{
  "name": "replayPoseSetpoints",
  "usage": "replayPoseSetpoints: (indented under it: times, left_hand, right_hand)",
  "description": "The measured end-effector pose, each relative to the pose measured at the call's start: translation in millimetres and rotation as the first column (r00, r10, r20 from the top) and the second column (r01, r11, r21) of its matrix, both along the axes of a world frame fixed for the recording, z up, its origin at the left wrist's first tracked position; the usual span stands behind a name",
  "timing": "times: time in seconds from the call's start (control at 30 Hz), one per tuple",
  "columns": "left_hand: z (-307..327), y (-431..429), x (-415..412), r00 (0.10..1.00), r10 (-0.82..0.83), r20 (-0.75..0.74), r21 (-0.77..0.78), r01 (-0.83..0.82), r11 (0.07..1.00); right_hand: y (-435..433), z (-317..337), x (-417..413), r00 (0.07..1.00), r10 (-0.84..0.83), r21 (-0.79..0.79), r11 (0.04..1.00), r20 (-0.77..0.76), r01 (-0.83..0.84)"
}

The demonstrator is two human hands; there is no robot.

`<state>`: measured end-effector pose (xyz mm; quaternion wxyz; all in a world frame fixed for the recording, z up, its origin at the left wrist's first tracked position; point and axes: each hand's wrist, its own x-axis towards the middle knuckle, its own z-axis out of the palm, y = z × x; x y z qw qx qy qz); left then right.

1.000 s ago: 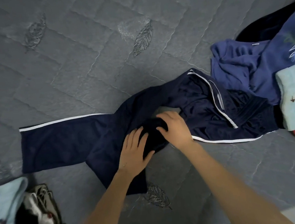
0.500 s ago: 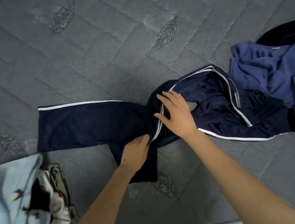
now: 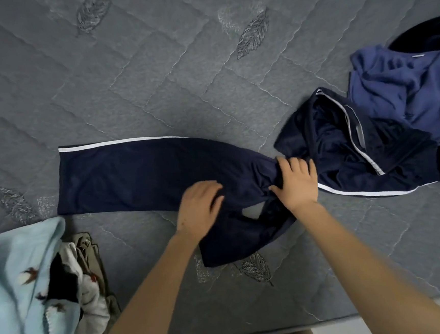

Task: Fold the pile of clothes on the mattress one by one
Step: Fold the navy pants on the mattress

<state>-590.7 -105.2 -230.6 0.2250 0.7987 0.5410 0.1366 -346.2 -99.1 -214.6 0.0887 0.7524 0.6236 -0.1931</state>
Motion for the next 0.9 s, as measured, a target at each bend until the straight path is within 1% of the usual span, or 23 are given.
replayPoseSetpoints:
  times: [0.07,0.1,0.13,0.2,0.27,0.3,0.33,0.4,0.43,0.5,0.57,0.63,0.77,0.83,0.9]
  left_hand:
    - [-11.2,0.5,-25.3,0.988,0.072,-0.139,-0.059,-0.081,0.995]
    - [-14.7,-1.2,-35.9,0.979,0.088,-0.184,-0.095,-0.107,0.990]
    - [-18.0,-3.6,-44.5,0.973,0.094,-0.210,-0.120,-0.121,0.985]
    - [-20.9,-7.6,-57.7,0.968,0.093,-0.231,-0.147,-0.130,0.981]
    - [-22.8,-11.0,-69.6,0.971,0.079,-0.227,-0.174,-0.120,0.977]
    - [-23.3,-13.4,-76.3,0.972,0.063,-0.225,-0.178,-0.105,0.978]
    - [-24.3,-16.6,-83.9,0.973,0.039,-0.229,-0.168,-0.079,0.983]
    - [-25.9,-22.4,-99.4,0.967,-0.001,-0.256,-0.114,-0.029,0.993]
    - [-25.8,-23.8,-105.7,0.963,0.013,-0.269,-0.077,-0.035,0.996]
    - [-25.1,-23.7,-114.5,0.956,0.106,-0.274,-0.003,-0.112,0.994]
    - [-24.6,-19.8,-117.8,0.946,0.187,-0.264,0.055,-0.178,0.982]
    - [-20.8,-13.2,-116.8,0.943,0.244,-0.227,0.077,-0.232,0.970]
    - [9.3,5.2,-111.1,0.923,0.380,-0.055,0.105,-0.374,0.922]
    - [27.8,14.1,-109.3,0.916,0.402,-0.014,0.111,-0.398,0.911]
    - [38.8,20.7,-112.5,0.921,0.388,0.032,0.137,-0.388,0.911]
  right_hand:
    - [-7.2,-0.2,0.2,0.994,-0.097,0.002,0.995,0.040,0.097]
    - [-10.6,-0.6,-2.3,0.993,-0.113,0.045,0.993,0.039,0.111]
    - [-13.7,-1.9,-6.2,0.996,-0.092,0.112,0.990,0.014,0.090]
    - [-18.8,-6.4,-17.7,0.993,0.069,0.249,0.968,-0.099,-0.042]
    - [-21.8,-12.5,-31.6,0.933,0.259,0.313,0.933,-0.250,-0.175]
    - [-23.3,-15.4,-38.5,0.901,0.319,0.301,0.926,-0.296,-0.229]
    - [-25.6,-18.2,-44.6,0.883,0.345,0.260,0.928,-0.319,-0.268]
    - [-31.4,-22.3,-53.6,0.891,0.311,0.130,0.950,-0.332,-0.283]
    - [-34.0,-23.8,-56.5,0.904,0.279,0.072,0.960,-0.324,-0.270]
    - [-36.7,-26.1,-59.5,0.922,0.242,0.050,0.970,-0.302,-0.238]
    - [-37.0,-25.5,-61.2,0.929,0.229,0.069,0.973,-0.292,-0.219]
    - [-35.9,-24.8,-63.4,0.936,0.223,0.102,0.974,-0.273,-0.202]
    - [-33.5,-21.0,-72.3,0.940,0.220,0.171,0.969,-0.262,-0.179]
    - [-33.0,-17.5,-76.7,0.939,0.240,0.238,0.954,-0.245,-0.182]
    - [-30.8,-8.7,-80.1,0.941,0.198,0.286,0.951,-0.274,-0.116]
